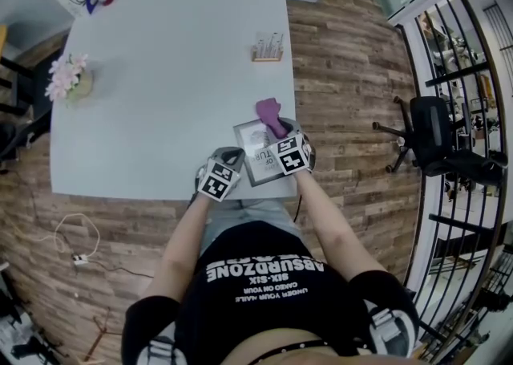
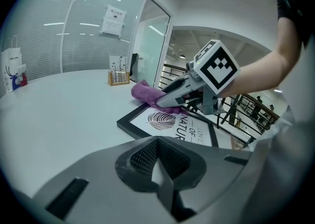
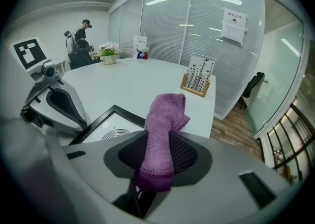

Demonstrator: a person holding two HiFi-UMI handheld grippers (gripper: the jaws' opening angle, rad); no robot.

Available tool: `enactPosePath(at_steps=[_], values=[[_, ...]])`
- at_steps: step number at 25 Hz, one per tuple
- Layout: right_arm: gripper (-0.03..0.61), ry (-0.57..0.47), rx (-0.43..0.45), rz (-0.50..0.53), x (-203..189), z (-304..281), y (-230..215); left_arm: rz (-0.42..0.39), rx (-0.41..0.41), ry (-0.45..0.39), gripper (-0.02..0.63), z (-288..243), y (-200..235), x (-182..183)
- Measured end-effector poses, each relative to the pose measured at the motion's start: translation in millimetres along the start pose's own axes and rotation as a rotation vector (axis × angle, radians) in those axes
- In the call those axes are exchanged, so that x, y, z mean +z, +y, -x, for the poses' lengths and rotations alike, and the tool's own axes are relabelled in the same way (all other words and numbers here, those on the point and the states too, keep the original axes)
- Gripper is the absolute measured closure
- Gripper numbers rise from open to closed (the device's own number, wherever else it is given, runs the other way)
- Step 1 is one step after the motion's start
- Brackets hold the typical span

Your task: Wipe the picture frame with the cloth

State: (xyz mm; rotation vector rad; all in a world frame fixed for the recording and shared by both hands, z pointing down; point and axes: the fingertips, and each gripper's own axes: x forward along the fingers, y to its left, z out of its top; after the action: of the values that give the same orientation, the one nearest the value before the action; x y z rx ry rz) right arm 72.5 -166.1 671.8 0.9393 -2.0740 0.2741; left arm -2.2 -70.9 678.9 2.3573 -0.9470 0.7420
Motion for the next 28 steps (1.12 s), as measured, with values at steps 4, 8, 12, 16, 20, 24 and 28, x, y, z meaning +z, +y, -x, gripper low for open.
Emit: enactPosePath(at_steps=[4, 8, 12, 16, 20, 24, 28], values=[[0.437, -0.001, -0.018, -0.007, -3.0, 3.0, -6.5, 0.002, 0.004, -0.002, 0.598, -0.5, 0.5, -0.3], [0.436, -0.006, -0.016, -0.035, -4.8, 6.2, -8.1, 0.004, 0.005, -0.003, 0.598, -0.3, 0.6, -0.8], [0.436, -0.011, -0.002, -0.042, -7.3, 11.7, -6.6, 0.002, 0.008, -0.005, 0.598, 0.1, -0.3, 0.0], [0.436, -0.016, -0.001, -0.033, -12.8, 16.4, -3.4, -0.007, 0.017, -0.01, 0.598, 0.4, -0.1, -0.1], [0.436, -0.015, 0.008, -0.033, -19.8, 20.7, 1.5, -0.008, 0.023, -0.011, 0.598, 0.4, -0.3, -2.0], [0.436, -0.019, 0.006, -0.034, -24.5, 25.0, 3.7, -0.008, 0.021, -0.012, 0.598, -0.2, 0.6, -1.1], [0.437, -0.03, -0.002, -0.038, -32.8, 31.6, 8.2, -0.008, 0.022, -0.01, 0.598, -0.2, 0.7, -1.0]])
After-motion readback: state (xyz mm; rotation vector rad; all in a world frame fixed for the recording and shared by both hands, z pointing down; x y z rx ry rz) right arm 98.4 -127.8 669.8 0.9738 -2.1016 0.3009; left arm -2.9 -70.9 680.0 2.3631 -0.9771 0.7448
